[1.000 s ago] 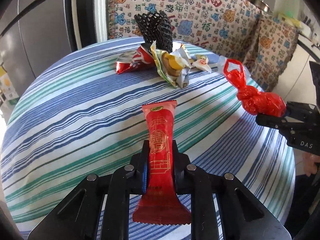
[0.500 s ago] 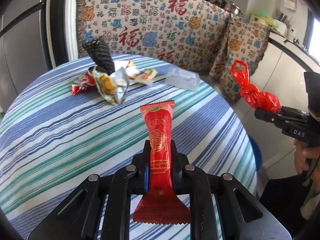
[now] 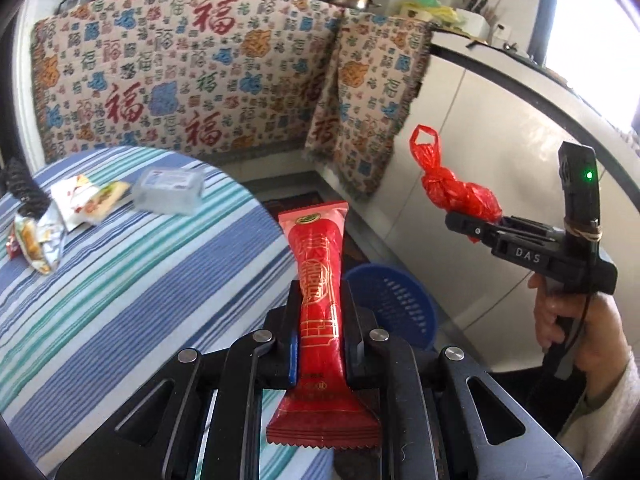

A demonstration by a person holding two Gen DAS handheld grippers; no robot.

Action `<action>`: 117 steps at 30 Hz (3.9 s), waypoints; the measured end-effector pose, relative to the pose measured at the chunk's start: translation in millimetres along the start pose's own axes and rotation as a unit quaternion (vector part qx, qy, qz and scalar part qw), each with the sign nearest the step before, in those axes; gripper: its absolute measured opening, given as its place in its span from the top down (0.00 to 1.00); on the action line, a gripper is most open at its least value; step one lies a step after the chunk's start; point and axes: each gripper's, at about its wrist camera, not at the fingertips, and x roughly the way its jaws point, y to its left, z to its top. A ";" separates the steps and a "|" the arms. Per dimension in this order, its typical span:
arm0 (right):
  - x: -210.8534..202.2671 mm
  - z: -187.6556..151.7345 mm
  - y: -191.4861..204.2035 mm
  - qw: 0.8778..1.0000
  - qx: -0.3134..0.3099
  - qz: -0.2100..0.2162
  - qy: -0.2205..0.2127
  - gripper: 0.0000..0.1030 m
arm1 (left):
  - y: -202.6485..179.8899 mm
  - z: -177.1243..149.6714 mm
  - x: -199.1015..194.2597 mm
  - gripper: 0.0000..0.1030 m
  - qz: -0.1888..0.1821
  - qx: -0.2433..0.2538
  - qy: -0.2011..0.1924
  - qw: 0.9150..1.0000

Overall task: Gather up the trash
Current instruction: 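Carry the red wrapper and red bag over the blue wastebasket with both tools, then open both tools to drop the red wrapper and red bag into the wastebasket, then move both tools back over the table toward the remaining trash, then grasp the white chip bag with the left tool while the right tool grasps the clear plastic box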

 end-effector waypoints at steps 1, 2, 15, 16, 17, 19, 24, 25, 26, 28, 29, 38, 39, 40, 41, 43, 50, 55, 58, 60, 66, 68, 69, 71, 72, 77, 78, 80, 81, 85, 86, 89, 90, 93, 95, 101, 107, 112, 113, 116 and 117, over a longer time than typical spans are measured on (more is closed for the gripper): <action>-1.4 -3.3 -9.0 1.000 0.005 -0.006 0.002 0.68 | -11.2 4.3 8.0 0.86 -0.008 0.007 0.002 1.000; -2.7 -8.2 -18.9 1.000 0.009 -0.013 0.006 0.68 | -17.4 6.8 13.8 0.86 -0.013 0.012 0.004 1.000; 14.5 -50.3 -113.3 0.994 0.055 -0.065 0.066 0.68 | -95.3 14.8 125.1 0.86 -0.065 0.042 0.061 0.995; 18.0 -50.6 -117.6 0.994 0.056 -0.066 0.070 0.68 | -99.5 14.7 133.5 0.86 -0.066 0.043 0.066 0.995; 21.7 -50.2 -121.4 0.993 0.059 -0.067 0.074 0.68 | -103.0 15.6 140.6 0.86 -0.067 0.044 0.071 0.994; 27.1 -50.7 -126.3 0.993 0.061 -0.066 0.081 0.68 | -108.9 16.2 154.2 0.86 -0.071 0.044 0.080 0.993; 40.9 -51.2 -129.7 0.991 0.056 -0.069 0.099 0.68 | -117.7 19.4 180.4 0.86 -0.071 0.049 0.094 0.992; 43.0 -52.0 -130.7 0.991 0.054 -0.069 0.102 0.68 | -118.7 20.0 184.6 0.86 -0.071 0.050 0.097 0.992; 44.7 -52.6 -131.4 0.991 0.053 -0.070 0.105 0.67 | -120.0 20.1 188.4 0.86 -0.070 0.052 0.099 0.991; 48.3 -53.0 -131.5 0.990 0.049 -0.073 0.108 0.66 | -122.8 21.1 197.5 0.85 -0.068 0.058 0.102 0.991; 49.9 -53.6 -132.0 0.990 0.046 -0.075 0.110 0.66 | -124.4 21.5 201.8 0.85 -0.067 0.060 0.104 0.990; 50.5 -55.4 -138.8 0.990 0.042 -0.090 0.104 0.44 | -118.1 28.6 220.2 0.45 -0.052 0.041 0.094 0.993; 47.5 -53.4 -138.8 0.990 0.044 -0.092 0.095 0.44 | -115.9 29.9 215.9 0.45 -0.051 0.038 0.090 0.994; 42.4 -50.4 -138.5 0.991 0.045 -0.094 0.082 0.44 | -114.2 31.0 211.3 0.45 -0.049 0.037 0.086 0.994; 38.1 -47.2 -137.3 0.992 0.046 -0.094 0.070 0.44 | -112.5 32.2 205.6 0.44 -0.047 0.037 0.080 0.995; 26.6 -38.2 -132.2 0.994 0.044 -0.095 0.039 0.44 | -107.7 34.7 187.0 0.40 -0.043 0.035 0.069 0.996; -0.6 -6.2 -94.4 0.995 0.022 -0.085 -0.048 0.43 | -73.9 31.0 94.8 0.30 -0.016 0.016 0.033 0.999; -1.4 8.3 -44.3 0.996 -0.005 -0.050 -0.070 0.43 | -27.1 9.8 32.2 0.23 0.038 0.004 0.021 0.999; 5.9 10.1 -1.9 0.997 -0.039 -0.019 -0.069 0.41 | 13.0 -10.1 -1.7 0.20 0.084 -0.010 0.021 0.996; 15.2 9.2 29.7 0.996 -0.062 0.003 -0.063 0.40 | 43.2 -26.4 -18.8 0.16 0.117 -0.021 0.023 0.993; 54.2 -11.1 137.2 0.987 -0.142 0.075 -0.013 0.40 | 140.4 -64.2 -46.0 0.16 0.201 -0.080 0.039 0.975; 64.4 -22.7 171.9 0.979 -0.177 0.096 0.003 0.39 | 163.4 -69.8 -50.4 0.16 0.215 -0.095 0.039 0.971; 68.4 -29.0 185.5 0.976 -0.193 0.100 0.010 0.39 | 173.8 -72.1 -51.6 0.16 0.220 -0.099 0.039 0.970; 79.7 -38.6 209.8 0.969 -0.222 0.103 0.026 0.40 | 189.0 -75.1 -50.9 0.16 0.228 -0.105 0.043 0.967; 83.1 -43.8 217.0 0.968 -0.228 0.104 0.033 0.39 | 196.4 -76.5 -50.2 0.16 0.230 -0.106 0.045 0.966; 103.2 -50.6 236.2 0.963 -0.235 0.111 0.067 0.40 | 223.5 -79.8 -37.7 0.16 0.225 -0.117 0.067 0.965; 104.9 -49.4 237.4 0.964 -0.232 0.114 0.068 0.39 | 225.8 -79.4 -34.1 0.16 0.228 -0.117 0.069 0.964; 108.9 -46.1 237.5 0.965 -0.226 0.111 0.073 0.39 | 226.5 -76.2 -28.7 0.14 0.238 -0.105 0.071 0.963; 111.1 -44.4 236.9 0.966 -0.223 0.110 0.074 0.39 | 226.8 -75.2 -27.5 0.13 0.240 -0.100 0.071 0.963; 119.1 -38.6 235.4 0.968 -0.211 0.111 0.076 0.36 | 234.1 -66.8 -14.8 0.04 0.238 -0.100 0.072 0.964; 119.3 -39.0 235.8 0.969 -0.210 0.110 0.074 0.35 | 236.1 -63.7 -11.2 0.00 0.237 -0.100 0.074 0.963; 120.6 -39.0 237.5 0.970 -0.208 0.109 0.067 0.35 | 242.0 -55.8 -4.0 0.00 0.233 -0.096 0.077 0.965; 120.7 -39.0 237.4 0.970 -0.207 0.109 0.065 0.34 | 244.2 -51.9 -0.6 0.00 0.233 -0.096 0.078 0.965; 121.3 -37.9 238.1 0.970 -0.207 0.108 0.063 0.34 | 251.1 -40.2 9.7 0.00 0.229 -0.093 0.078 0.966; 121.6 -37.7 238.6 0.970 -0.206 0.109 0.063 0.34 | 256.4 -31.2 18.2 0.00 0.226 -0.090 0.078 0.967; 123.1 -36.2 240.4 0.970 -0.206 0.108 0.064 0.34 | 277.1 1.2 46.4 0.00 0.235 -0.103 0.074 0.964; 124.0 -35.1 241.4 0.970 -0.206 0.109 0.065 0.34 | 282.3 13.4 52.7 0.27 0.243 -0.106 0.059 0.962; 124.1 -34.8 241.1 0.970 -0.205 0.110 0.066 0.33 | 284.6 5.7 36.4 0.54 0.225 -0.128 0.033 0.965; 124.5 -34.4 240.8 0.970 -0.204 0.111 0.067 0.33 | 284.5 1.2 31.3 0.55 0.222 -0.131 0.031 0.966; 125.7 -33.0 239.6 0.970 -0.205 0.113 0.071 0.33 | 273.4 -19.8 12.1 0.55 0.217 -0.114 0.038 0.969; 125.9 -32.1 238.4 0.969 -0.206 0.113 0.073 0.34 | 268.6 -27.6 4.8 0.55 0.214 -0.107 0.042 0.970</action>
